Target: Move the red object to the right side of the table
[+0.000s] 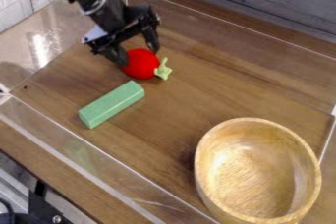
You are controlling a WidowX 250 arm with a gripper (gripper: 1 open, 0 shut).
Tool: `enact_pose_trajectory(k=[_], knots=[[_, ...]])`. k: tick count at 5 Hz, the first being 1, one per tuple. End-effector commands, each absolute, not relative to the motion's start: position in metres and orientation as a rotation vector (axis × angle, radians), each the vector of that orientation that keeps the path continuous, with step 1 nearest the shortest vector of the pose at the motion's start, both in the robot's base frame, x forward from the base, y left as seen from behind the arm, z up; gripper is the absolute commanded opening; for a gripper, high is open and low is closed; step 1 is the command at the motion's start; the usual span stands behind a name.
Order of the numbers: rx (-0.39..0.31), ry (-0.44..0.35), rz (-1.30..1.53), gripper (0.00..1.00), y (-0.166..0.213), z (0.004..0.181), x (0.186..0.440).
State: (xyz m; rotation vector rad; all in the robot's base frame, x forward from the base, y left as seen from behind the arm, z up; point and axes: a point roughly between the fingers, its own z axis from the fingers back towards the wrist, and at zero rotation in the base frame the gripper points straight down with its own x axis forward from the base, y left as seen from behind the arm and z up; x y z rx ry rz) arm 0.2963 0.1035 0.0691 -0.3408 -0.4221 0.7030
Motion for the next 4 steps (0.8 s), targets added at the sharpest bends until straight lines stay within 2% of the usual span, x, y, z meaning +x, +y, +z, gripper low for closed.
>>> enact_pose_trajectory(k=[1, 2, 3, 4], knots=[[-0.309, -0.538, 0.606, 1.0, 0.097, 0.097, 0.298], [-0.285, -0.571, 0.487, 1.0, 0.086, 0.104, 0.305], [-0.265, -0.578, 0.424, 1.0, 0.078, 0.103, 0.312], [-0.246, -0.573, 0.362, 1.0, 0.067, 0.115, 0.311]])
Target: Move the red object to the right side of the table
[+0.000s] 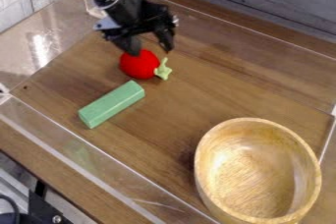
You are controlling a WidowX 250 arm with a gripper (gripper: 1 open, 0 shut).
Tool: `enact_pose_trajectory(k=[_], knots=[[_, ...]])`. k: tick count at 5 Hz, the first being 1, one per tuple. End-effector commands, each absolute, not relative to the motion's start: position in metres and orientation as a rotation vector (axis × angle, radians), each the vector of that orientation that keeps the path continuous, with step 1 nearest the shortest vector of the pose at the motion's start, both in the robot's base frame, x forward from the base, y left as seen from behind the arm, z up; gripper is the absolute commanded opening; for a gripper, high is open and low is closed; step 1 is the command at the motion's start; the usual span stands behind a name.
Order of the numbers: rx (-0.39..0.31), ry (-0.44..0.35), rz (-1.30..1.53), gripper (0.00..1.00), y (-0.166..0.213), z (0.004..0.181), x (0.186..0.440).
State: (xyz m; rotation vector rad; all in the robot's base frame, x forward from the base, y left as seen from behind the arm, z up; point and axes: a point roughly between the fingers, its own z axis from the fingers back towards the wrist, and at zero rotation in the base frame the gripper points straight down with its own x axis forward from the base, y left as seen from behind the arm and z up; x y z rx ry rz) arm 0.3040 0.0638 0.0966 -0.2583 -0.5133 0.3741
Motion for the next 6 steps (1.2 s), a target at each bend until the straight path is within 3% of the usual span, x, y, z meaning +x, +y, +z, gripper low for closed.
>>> enact_pose_trajectory(k=[1, 2, 4, 5, 6], knots=[[-0.216, -0.567, 0.311, 1.0, 0.059, 0.125, 0.311], [-0.172, -0.566, 0.397, 1.0, 0.074, 0.111, 0.313], [-0.079, -0.531, 0.56, 1.0, 0.05, 0.087, 0.315], [-0.061, -0.526, 0.562, 0.0, 0.043, 0.093, 0.316], [-0.045, -0.515, 0.556, 0.0, 0.039, 0.101, 0.315]])
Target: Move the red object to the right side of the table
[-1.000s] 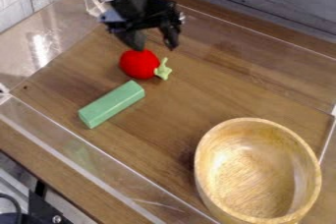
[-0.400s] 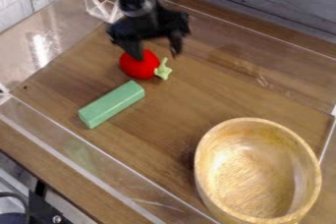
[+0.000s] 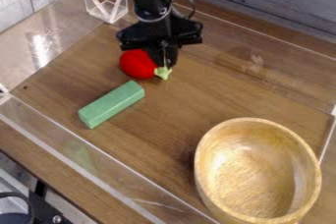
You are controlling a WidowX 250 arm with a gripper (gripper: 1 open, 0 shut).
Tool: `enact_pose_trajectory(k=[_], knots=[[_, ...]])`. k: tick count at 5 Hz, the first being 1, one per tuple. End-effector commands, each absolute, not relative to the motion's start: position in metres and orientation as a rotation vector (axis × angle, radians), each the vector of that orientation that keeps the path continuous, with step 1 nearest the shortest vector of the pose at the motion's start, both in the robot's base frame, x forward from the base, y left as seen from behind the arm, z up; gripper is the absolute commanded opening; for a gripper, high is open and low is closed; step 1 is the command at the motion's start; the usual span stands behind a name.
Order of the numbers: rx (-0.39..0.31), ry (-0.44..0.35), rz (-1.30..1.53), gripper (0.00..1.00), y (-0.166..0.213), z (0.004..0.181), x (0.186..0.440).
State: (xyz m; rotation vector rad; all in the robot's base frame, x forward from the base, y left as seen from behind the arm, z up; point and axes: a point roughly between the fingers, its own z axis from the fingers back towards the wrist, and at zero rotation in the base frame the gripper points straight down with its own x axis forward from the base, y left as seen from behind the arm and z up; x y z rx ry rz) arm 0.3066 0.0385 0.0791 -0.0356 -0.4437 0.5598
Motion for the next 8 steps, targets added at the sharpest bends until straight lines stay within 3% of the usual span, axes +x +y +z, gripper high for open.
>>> enact_pose_trajectory(k=[1, 2, 3, 5, 8], knots=[[-0.032, -0.511, 0.559, 0.0, 0.032, 0.129, 0.32], [-0.038, -0.503, 0.568, 0.0, 0.017, 0.146, 0.333], [-0.015, -0.48, 0.614, 1.0, 0.018, 0.145, 0.334], [-0.001, -0.451, 0.527, 1.0, 0.04, 0.143, 0.336], [0.105, -0.405, 0.617, 1.0, 0.067, 0.117, 0.332]])
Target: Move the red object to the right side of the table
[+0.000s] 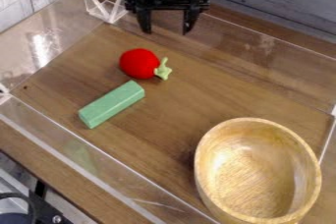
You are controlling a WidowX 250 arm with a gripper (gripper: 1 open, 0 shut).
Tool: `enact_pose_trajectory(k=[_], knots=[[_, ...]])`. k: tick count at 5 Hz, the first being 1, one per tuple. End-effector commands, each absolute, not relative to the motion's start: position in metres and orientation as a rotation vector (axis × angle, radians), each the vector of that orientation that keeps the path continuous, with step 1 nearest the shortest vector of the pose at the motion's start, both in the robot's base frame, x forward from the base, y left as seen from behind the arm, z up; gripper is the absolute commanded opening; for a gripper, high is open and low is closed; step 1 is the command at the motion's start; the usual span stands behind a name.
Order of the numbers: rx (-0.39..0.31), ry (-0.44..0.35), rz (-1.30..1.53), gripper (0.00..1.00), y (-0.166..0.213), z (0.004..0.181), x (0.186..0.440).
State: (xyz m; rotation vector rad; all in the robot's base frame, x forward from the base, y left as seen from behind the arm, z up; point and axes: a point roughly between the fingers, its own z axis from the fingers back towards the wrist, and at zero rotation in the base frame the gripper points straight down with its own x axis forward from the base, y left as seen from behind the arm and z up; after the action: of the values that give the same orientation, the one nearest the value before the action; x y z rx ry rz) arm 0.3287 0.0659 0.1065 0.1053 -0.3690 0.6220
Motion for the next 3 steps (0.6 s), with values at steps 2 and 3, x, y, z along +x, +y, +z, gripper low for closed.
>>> enact_pose_trajectory(k=[2, 3], knots=[[0.148, -0.374, 0.634, 1.0, 0.07, 0.092, 0.331], [0.168, -0.356, 0.644, 1.0, 0.072, 0.081, 0.333]])
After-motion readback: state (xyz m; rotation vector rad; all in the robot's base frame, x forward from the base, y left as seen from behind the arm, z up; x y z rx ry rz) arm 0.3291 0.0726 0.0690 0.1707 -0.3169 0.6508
